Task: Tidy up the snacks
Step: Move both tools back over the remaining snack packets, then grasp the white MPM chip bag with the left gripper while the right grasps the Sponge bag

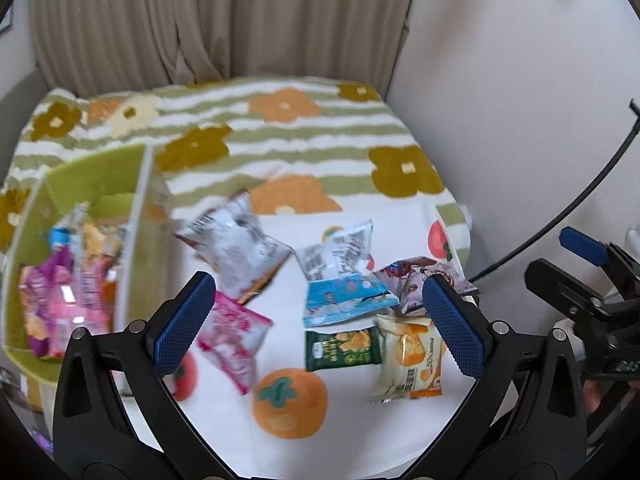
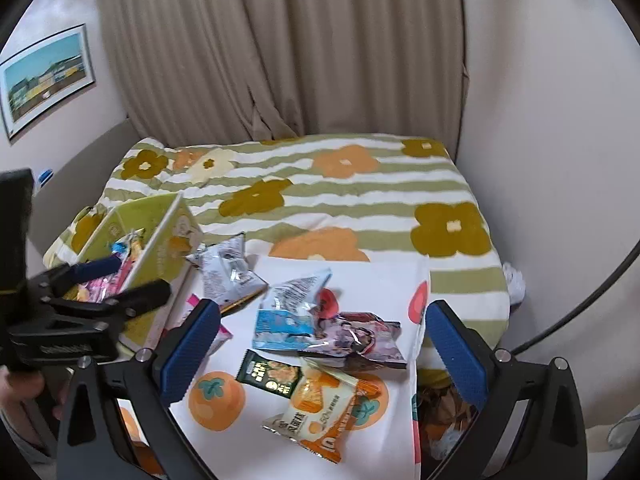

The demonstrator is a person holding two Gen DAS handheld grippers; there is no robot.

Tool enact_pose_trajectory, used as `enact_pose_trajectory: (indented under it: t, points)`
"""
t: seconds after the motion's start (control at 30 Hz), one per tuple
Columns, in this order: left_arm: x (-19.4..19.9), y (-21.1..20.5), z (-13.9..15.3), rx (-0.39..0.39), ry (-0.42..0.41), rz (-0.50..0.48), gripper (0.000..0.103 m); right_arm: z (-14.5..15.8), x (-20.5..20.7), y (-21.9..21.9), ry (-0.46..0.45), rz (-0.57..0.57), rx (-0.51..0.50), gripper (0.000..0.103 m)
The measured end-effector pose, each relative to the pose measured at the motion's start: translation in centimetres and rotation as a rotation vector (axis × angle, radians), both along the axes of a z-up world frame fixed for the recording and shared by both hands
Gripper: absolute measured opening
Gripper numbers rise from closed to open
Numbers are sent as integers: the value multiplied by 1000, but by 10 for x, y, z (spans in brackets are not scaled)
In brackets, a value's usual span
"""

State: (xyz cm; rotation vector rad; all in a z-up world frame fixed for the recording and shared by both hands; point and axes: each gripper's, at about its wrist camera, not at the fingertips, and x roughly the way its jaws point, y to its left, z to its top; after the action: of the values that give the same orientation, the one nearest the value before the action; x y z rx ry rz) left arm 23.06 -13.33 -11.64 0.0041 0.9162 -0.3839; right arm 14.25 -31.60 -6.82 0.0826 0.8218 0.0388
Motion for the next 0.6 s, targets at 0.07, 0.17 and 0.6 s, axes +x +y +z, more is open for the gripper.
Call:
enact_pose_trajectory:
  t: [0.07, 0.17, 0.6]
  points:
    - [13, -13, -17, 9, 41, -17, 102, -9, 7, -10, 28, -24, 3, 102]
    - [35, -29, -47, 20, 109, -38, 102, -23, 18, -22, 67, -58, 4, 102]
    - [104, -52, -131, 15, 315, -61, 98, -92, 78, -41, 246, -119, 23, 102]
